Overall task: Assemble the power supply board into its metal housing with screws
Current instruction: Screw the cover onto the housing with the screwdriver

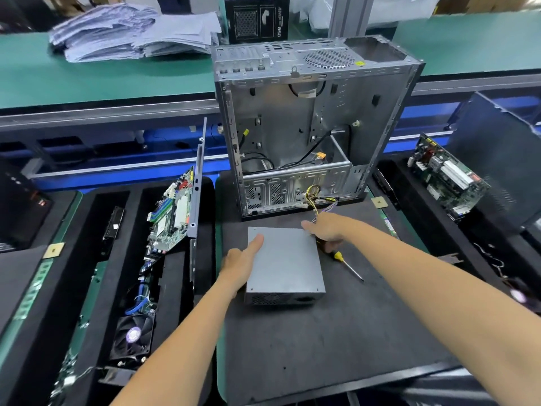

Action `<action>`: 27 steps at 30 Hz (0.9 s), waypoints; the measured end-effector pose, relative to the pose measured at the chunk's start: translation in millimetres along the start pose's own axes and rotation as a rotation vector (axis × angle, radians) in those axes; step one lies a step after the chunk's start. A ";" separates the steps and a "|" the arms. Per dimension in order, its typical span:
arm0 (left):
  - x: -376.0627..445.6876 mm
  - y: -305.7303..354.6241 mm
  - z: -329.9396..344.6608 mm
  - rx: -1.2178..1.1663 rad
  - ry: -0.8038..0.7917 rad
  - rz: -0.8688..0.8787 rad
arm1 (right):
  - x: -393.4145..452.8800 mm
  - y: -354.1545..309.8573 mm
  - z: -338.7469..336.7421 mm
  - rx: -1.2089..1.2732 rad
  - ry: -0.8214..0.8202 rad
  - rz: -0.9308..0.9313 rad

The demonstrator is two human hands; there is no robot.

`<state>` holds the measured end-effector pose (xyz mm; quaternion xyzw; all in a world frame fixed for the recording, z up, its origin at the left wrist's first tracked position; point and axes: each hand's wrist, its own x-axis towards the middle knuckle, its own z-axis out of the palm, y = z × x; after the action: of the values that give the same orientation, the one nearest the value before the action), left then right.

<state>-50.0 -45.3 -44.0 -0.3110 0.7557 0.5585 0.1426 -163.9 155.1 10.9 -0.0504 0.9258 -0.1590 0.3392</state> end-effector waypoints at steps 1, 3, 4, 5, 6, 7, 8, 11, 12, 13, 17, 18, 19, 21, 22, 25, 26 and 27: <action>0.4 1.7 -1.0 0.147 0.061 0.054 | 0.3 -2.3 3.9 0.082 -0.014 -0.009; 0.7 5.7 -4.5 0.437 0.194 0.162 | 0.9 -7.4 9.5 0.197 -0.008 -0.045; 0.8 6.9 -6.8 0.523 0.232 0.199 | 0.1 -10.2 10.9 0.213 0.006 -0.057; 1.6 7.3 -8.1 0.561 0.235 0.215 | -0.6 -11.7 11.9 0.200 0.023 -0.062; 2.3 7.0 -8.1 0.564 0.214 0.211 | -0.4 -12.9 12.7 0.178 0.039 -0.063; 2.5 7.1 -6.8 0.561 0.192 0.200 | 0.8 -12.6 13.8 0.164 0.051 -0.065; 3.5 7.7 -5.1 0.565 0.177 0.196 | 1.4 -11.6 14.2 0.169 0.057 -0.064; 6.7 14.7 -4.1 0.563 0.156 0.183 | 2.0 -5.0 11.7 0.239 0.022 -0.081; 8.1 17.6 -5.3 0.541 0.134 0.157 | 2.2 -1.5 9.3 0.267 -0.005 -0.083; 7.9 20.1 -6.8 0.523 0.108 0.124 | 4.0 3.0 7.3 0.306 -0.032 -0.083; 4.4 32.0 -3.1 0.334 -0.067 -0.022 | 14.8 23.5 0.3 0.233 0.133 -0.048; 3.3 36.7 -3.8 0.331 -0.090 -0.039 | 15.4 25.9 -0.2 0.119 0.209 -0.034; 3.3 42.6 -6.9 0.397 -0.088 -0.012 | 15.3 25.7 0.9 0.003 0.239 -0.028; 6.2 57.9 -16.7 0.616 0.048 0.145 | 14.8 22.8 8.0 -0.127 0.187 -0.027; 7.2 65.0 -19.5 0.691 0.133 0.245 | 16.6 22.5 12.6 -0.163 0.154 -0.026; 5.9 79.9 -10.1 0.779 0.206 0.473 | 24.2 26.5 25.3 -0.264 0.170 -0.030; 5.2 82.6 -2.8 0.805 0.178 0.514 | 25.9 28.2 28.8 -0.279 0.179 -0.028; 5.5 83.5 5.5 0.821 0.143 0.553 | 27.1 29.6 30.6 -0.286 0.181 -0.026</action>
<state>-107.5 -26.6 14.1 -0.0549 0.9751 0.2093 0.0478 -164.5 169.6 -37.4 -0.0955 0.9651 -0.0341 0.2415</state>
